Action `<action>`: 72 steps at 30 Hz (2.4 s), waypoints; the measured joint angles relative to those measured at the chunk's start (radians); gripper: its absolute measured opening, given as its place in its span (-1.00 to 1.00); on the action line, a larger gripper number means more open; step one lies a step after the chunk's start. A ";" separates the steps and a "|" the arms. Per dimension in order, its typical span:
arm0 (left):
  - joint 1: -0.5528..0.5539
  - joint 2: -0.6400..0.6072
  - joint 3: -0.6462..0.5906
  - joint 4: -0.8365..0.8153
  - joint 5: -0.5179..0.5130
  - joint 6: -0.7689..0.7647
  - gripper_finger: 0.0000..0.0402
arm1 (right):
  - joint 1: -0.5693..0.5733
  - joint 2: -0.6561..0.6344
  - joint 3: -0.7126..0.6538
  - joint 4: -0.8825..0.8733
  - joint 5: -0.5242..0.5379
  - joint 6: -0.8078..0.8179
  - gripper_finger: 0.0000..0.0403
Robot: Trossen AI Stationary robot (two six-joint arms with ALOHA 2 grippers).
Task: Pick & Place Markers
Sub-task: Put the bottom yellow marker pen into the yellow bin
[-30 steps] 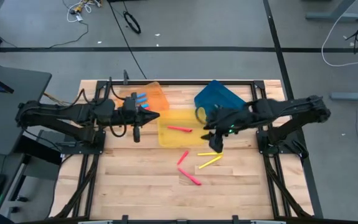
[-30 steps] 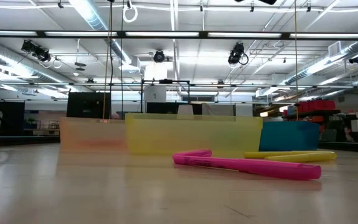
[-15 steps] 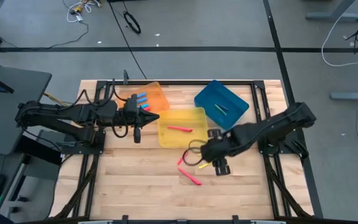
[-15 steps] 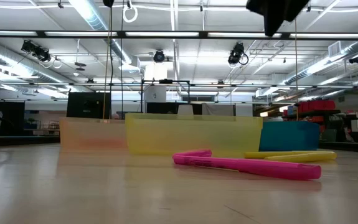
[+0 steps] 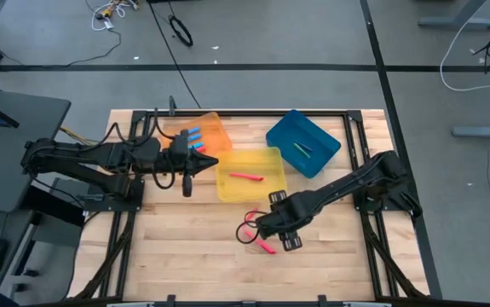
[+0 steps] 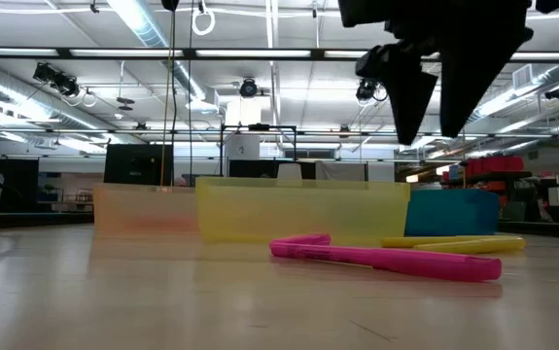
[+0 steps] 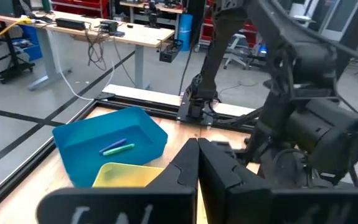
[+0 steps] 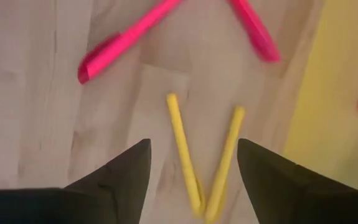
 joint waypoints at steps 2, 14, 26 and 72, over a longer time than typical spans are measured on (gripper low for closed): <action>0.000 0.000 0.000 0.000 0.015 0.000 -0.97 | 0.004 0.001 -0.030 0.055 -0.010 -0.013 0.16; 0.000 0.000 0.000 0.000 0.035 0.000 -0.96 | 0.011 -0.001 -0.259 0.244 -0.026 -0.044 -0.02; 0.000 0.000 0.000 0.000 0.032 -0.003 -0.97 | 0.013 -0.002 -0.375 0.382 0.001 -0.055 -0.24; 0.003 0.000 0.001 -0.001 0.005 0.002 -0.94 | 0.005 -0.177 0.070 -0.197 -0.106 0.016 -0.93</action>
